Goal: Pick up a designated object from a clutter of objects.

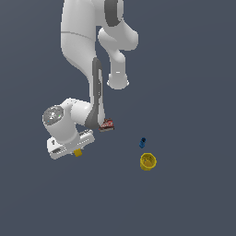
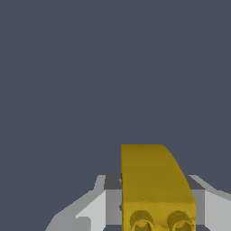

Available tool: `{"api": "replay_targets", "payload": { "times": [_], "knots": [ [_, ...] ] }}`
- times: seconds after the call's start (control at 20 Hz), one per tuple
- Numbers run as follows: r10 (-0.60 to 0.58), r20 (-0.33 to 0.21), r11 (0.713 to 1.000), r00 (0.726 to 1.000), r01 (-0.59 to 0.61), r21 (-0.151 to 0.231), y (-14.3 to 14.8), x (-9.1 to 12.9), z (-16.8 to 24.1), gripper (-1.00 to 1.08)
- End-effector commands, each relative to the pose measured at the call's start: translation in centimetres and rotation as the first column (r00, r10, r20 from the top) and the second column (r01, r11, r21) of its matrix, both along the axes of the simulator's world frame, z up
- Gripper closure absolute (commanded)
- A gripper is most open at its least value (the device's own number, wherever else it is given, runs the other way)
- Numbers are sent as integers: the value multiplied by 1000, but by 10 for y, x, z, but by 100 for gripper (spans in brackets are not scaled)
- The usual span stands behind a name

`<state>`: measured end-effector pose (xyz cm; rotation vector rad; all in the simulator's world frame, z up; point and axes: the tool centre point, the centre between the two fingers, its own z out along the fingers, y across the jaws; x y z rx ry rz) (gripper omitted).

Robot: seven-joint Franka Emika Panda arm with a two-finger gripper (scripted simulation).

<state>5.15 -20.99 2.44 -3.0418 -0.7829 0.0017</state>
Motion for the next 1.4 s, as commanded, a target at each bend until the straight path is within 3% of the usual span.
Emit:
{"api": "replay_targets", "payload": {
  "times": [0.0, 0.55, 1.35],
  "knots": [
    [0, 1, 1000, 1000, 0, 0, 3, -1, 5, 108],
    [0, 1, 1000, 1000, 0, 0, 41, -14, 55, 108],
    [1, 1, 1000, 1000, -1, -3, 143, -50, 197, 108]
  ]
}}
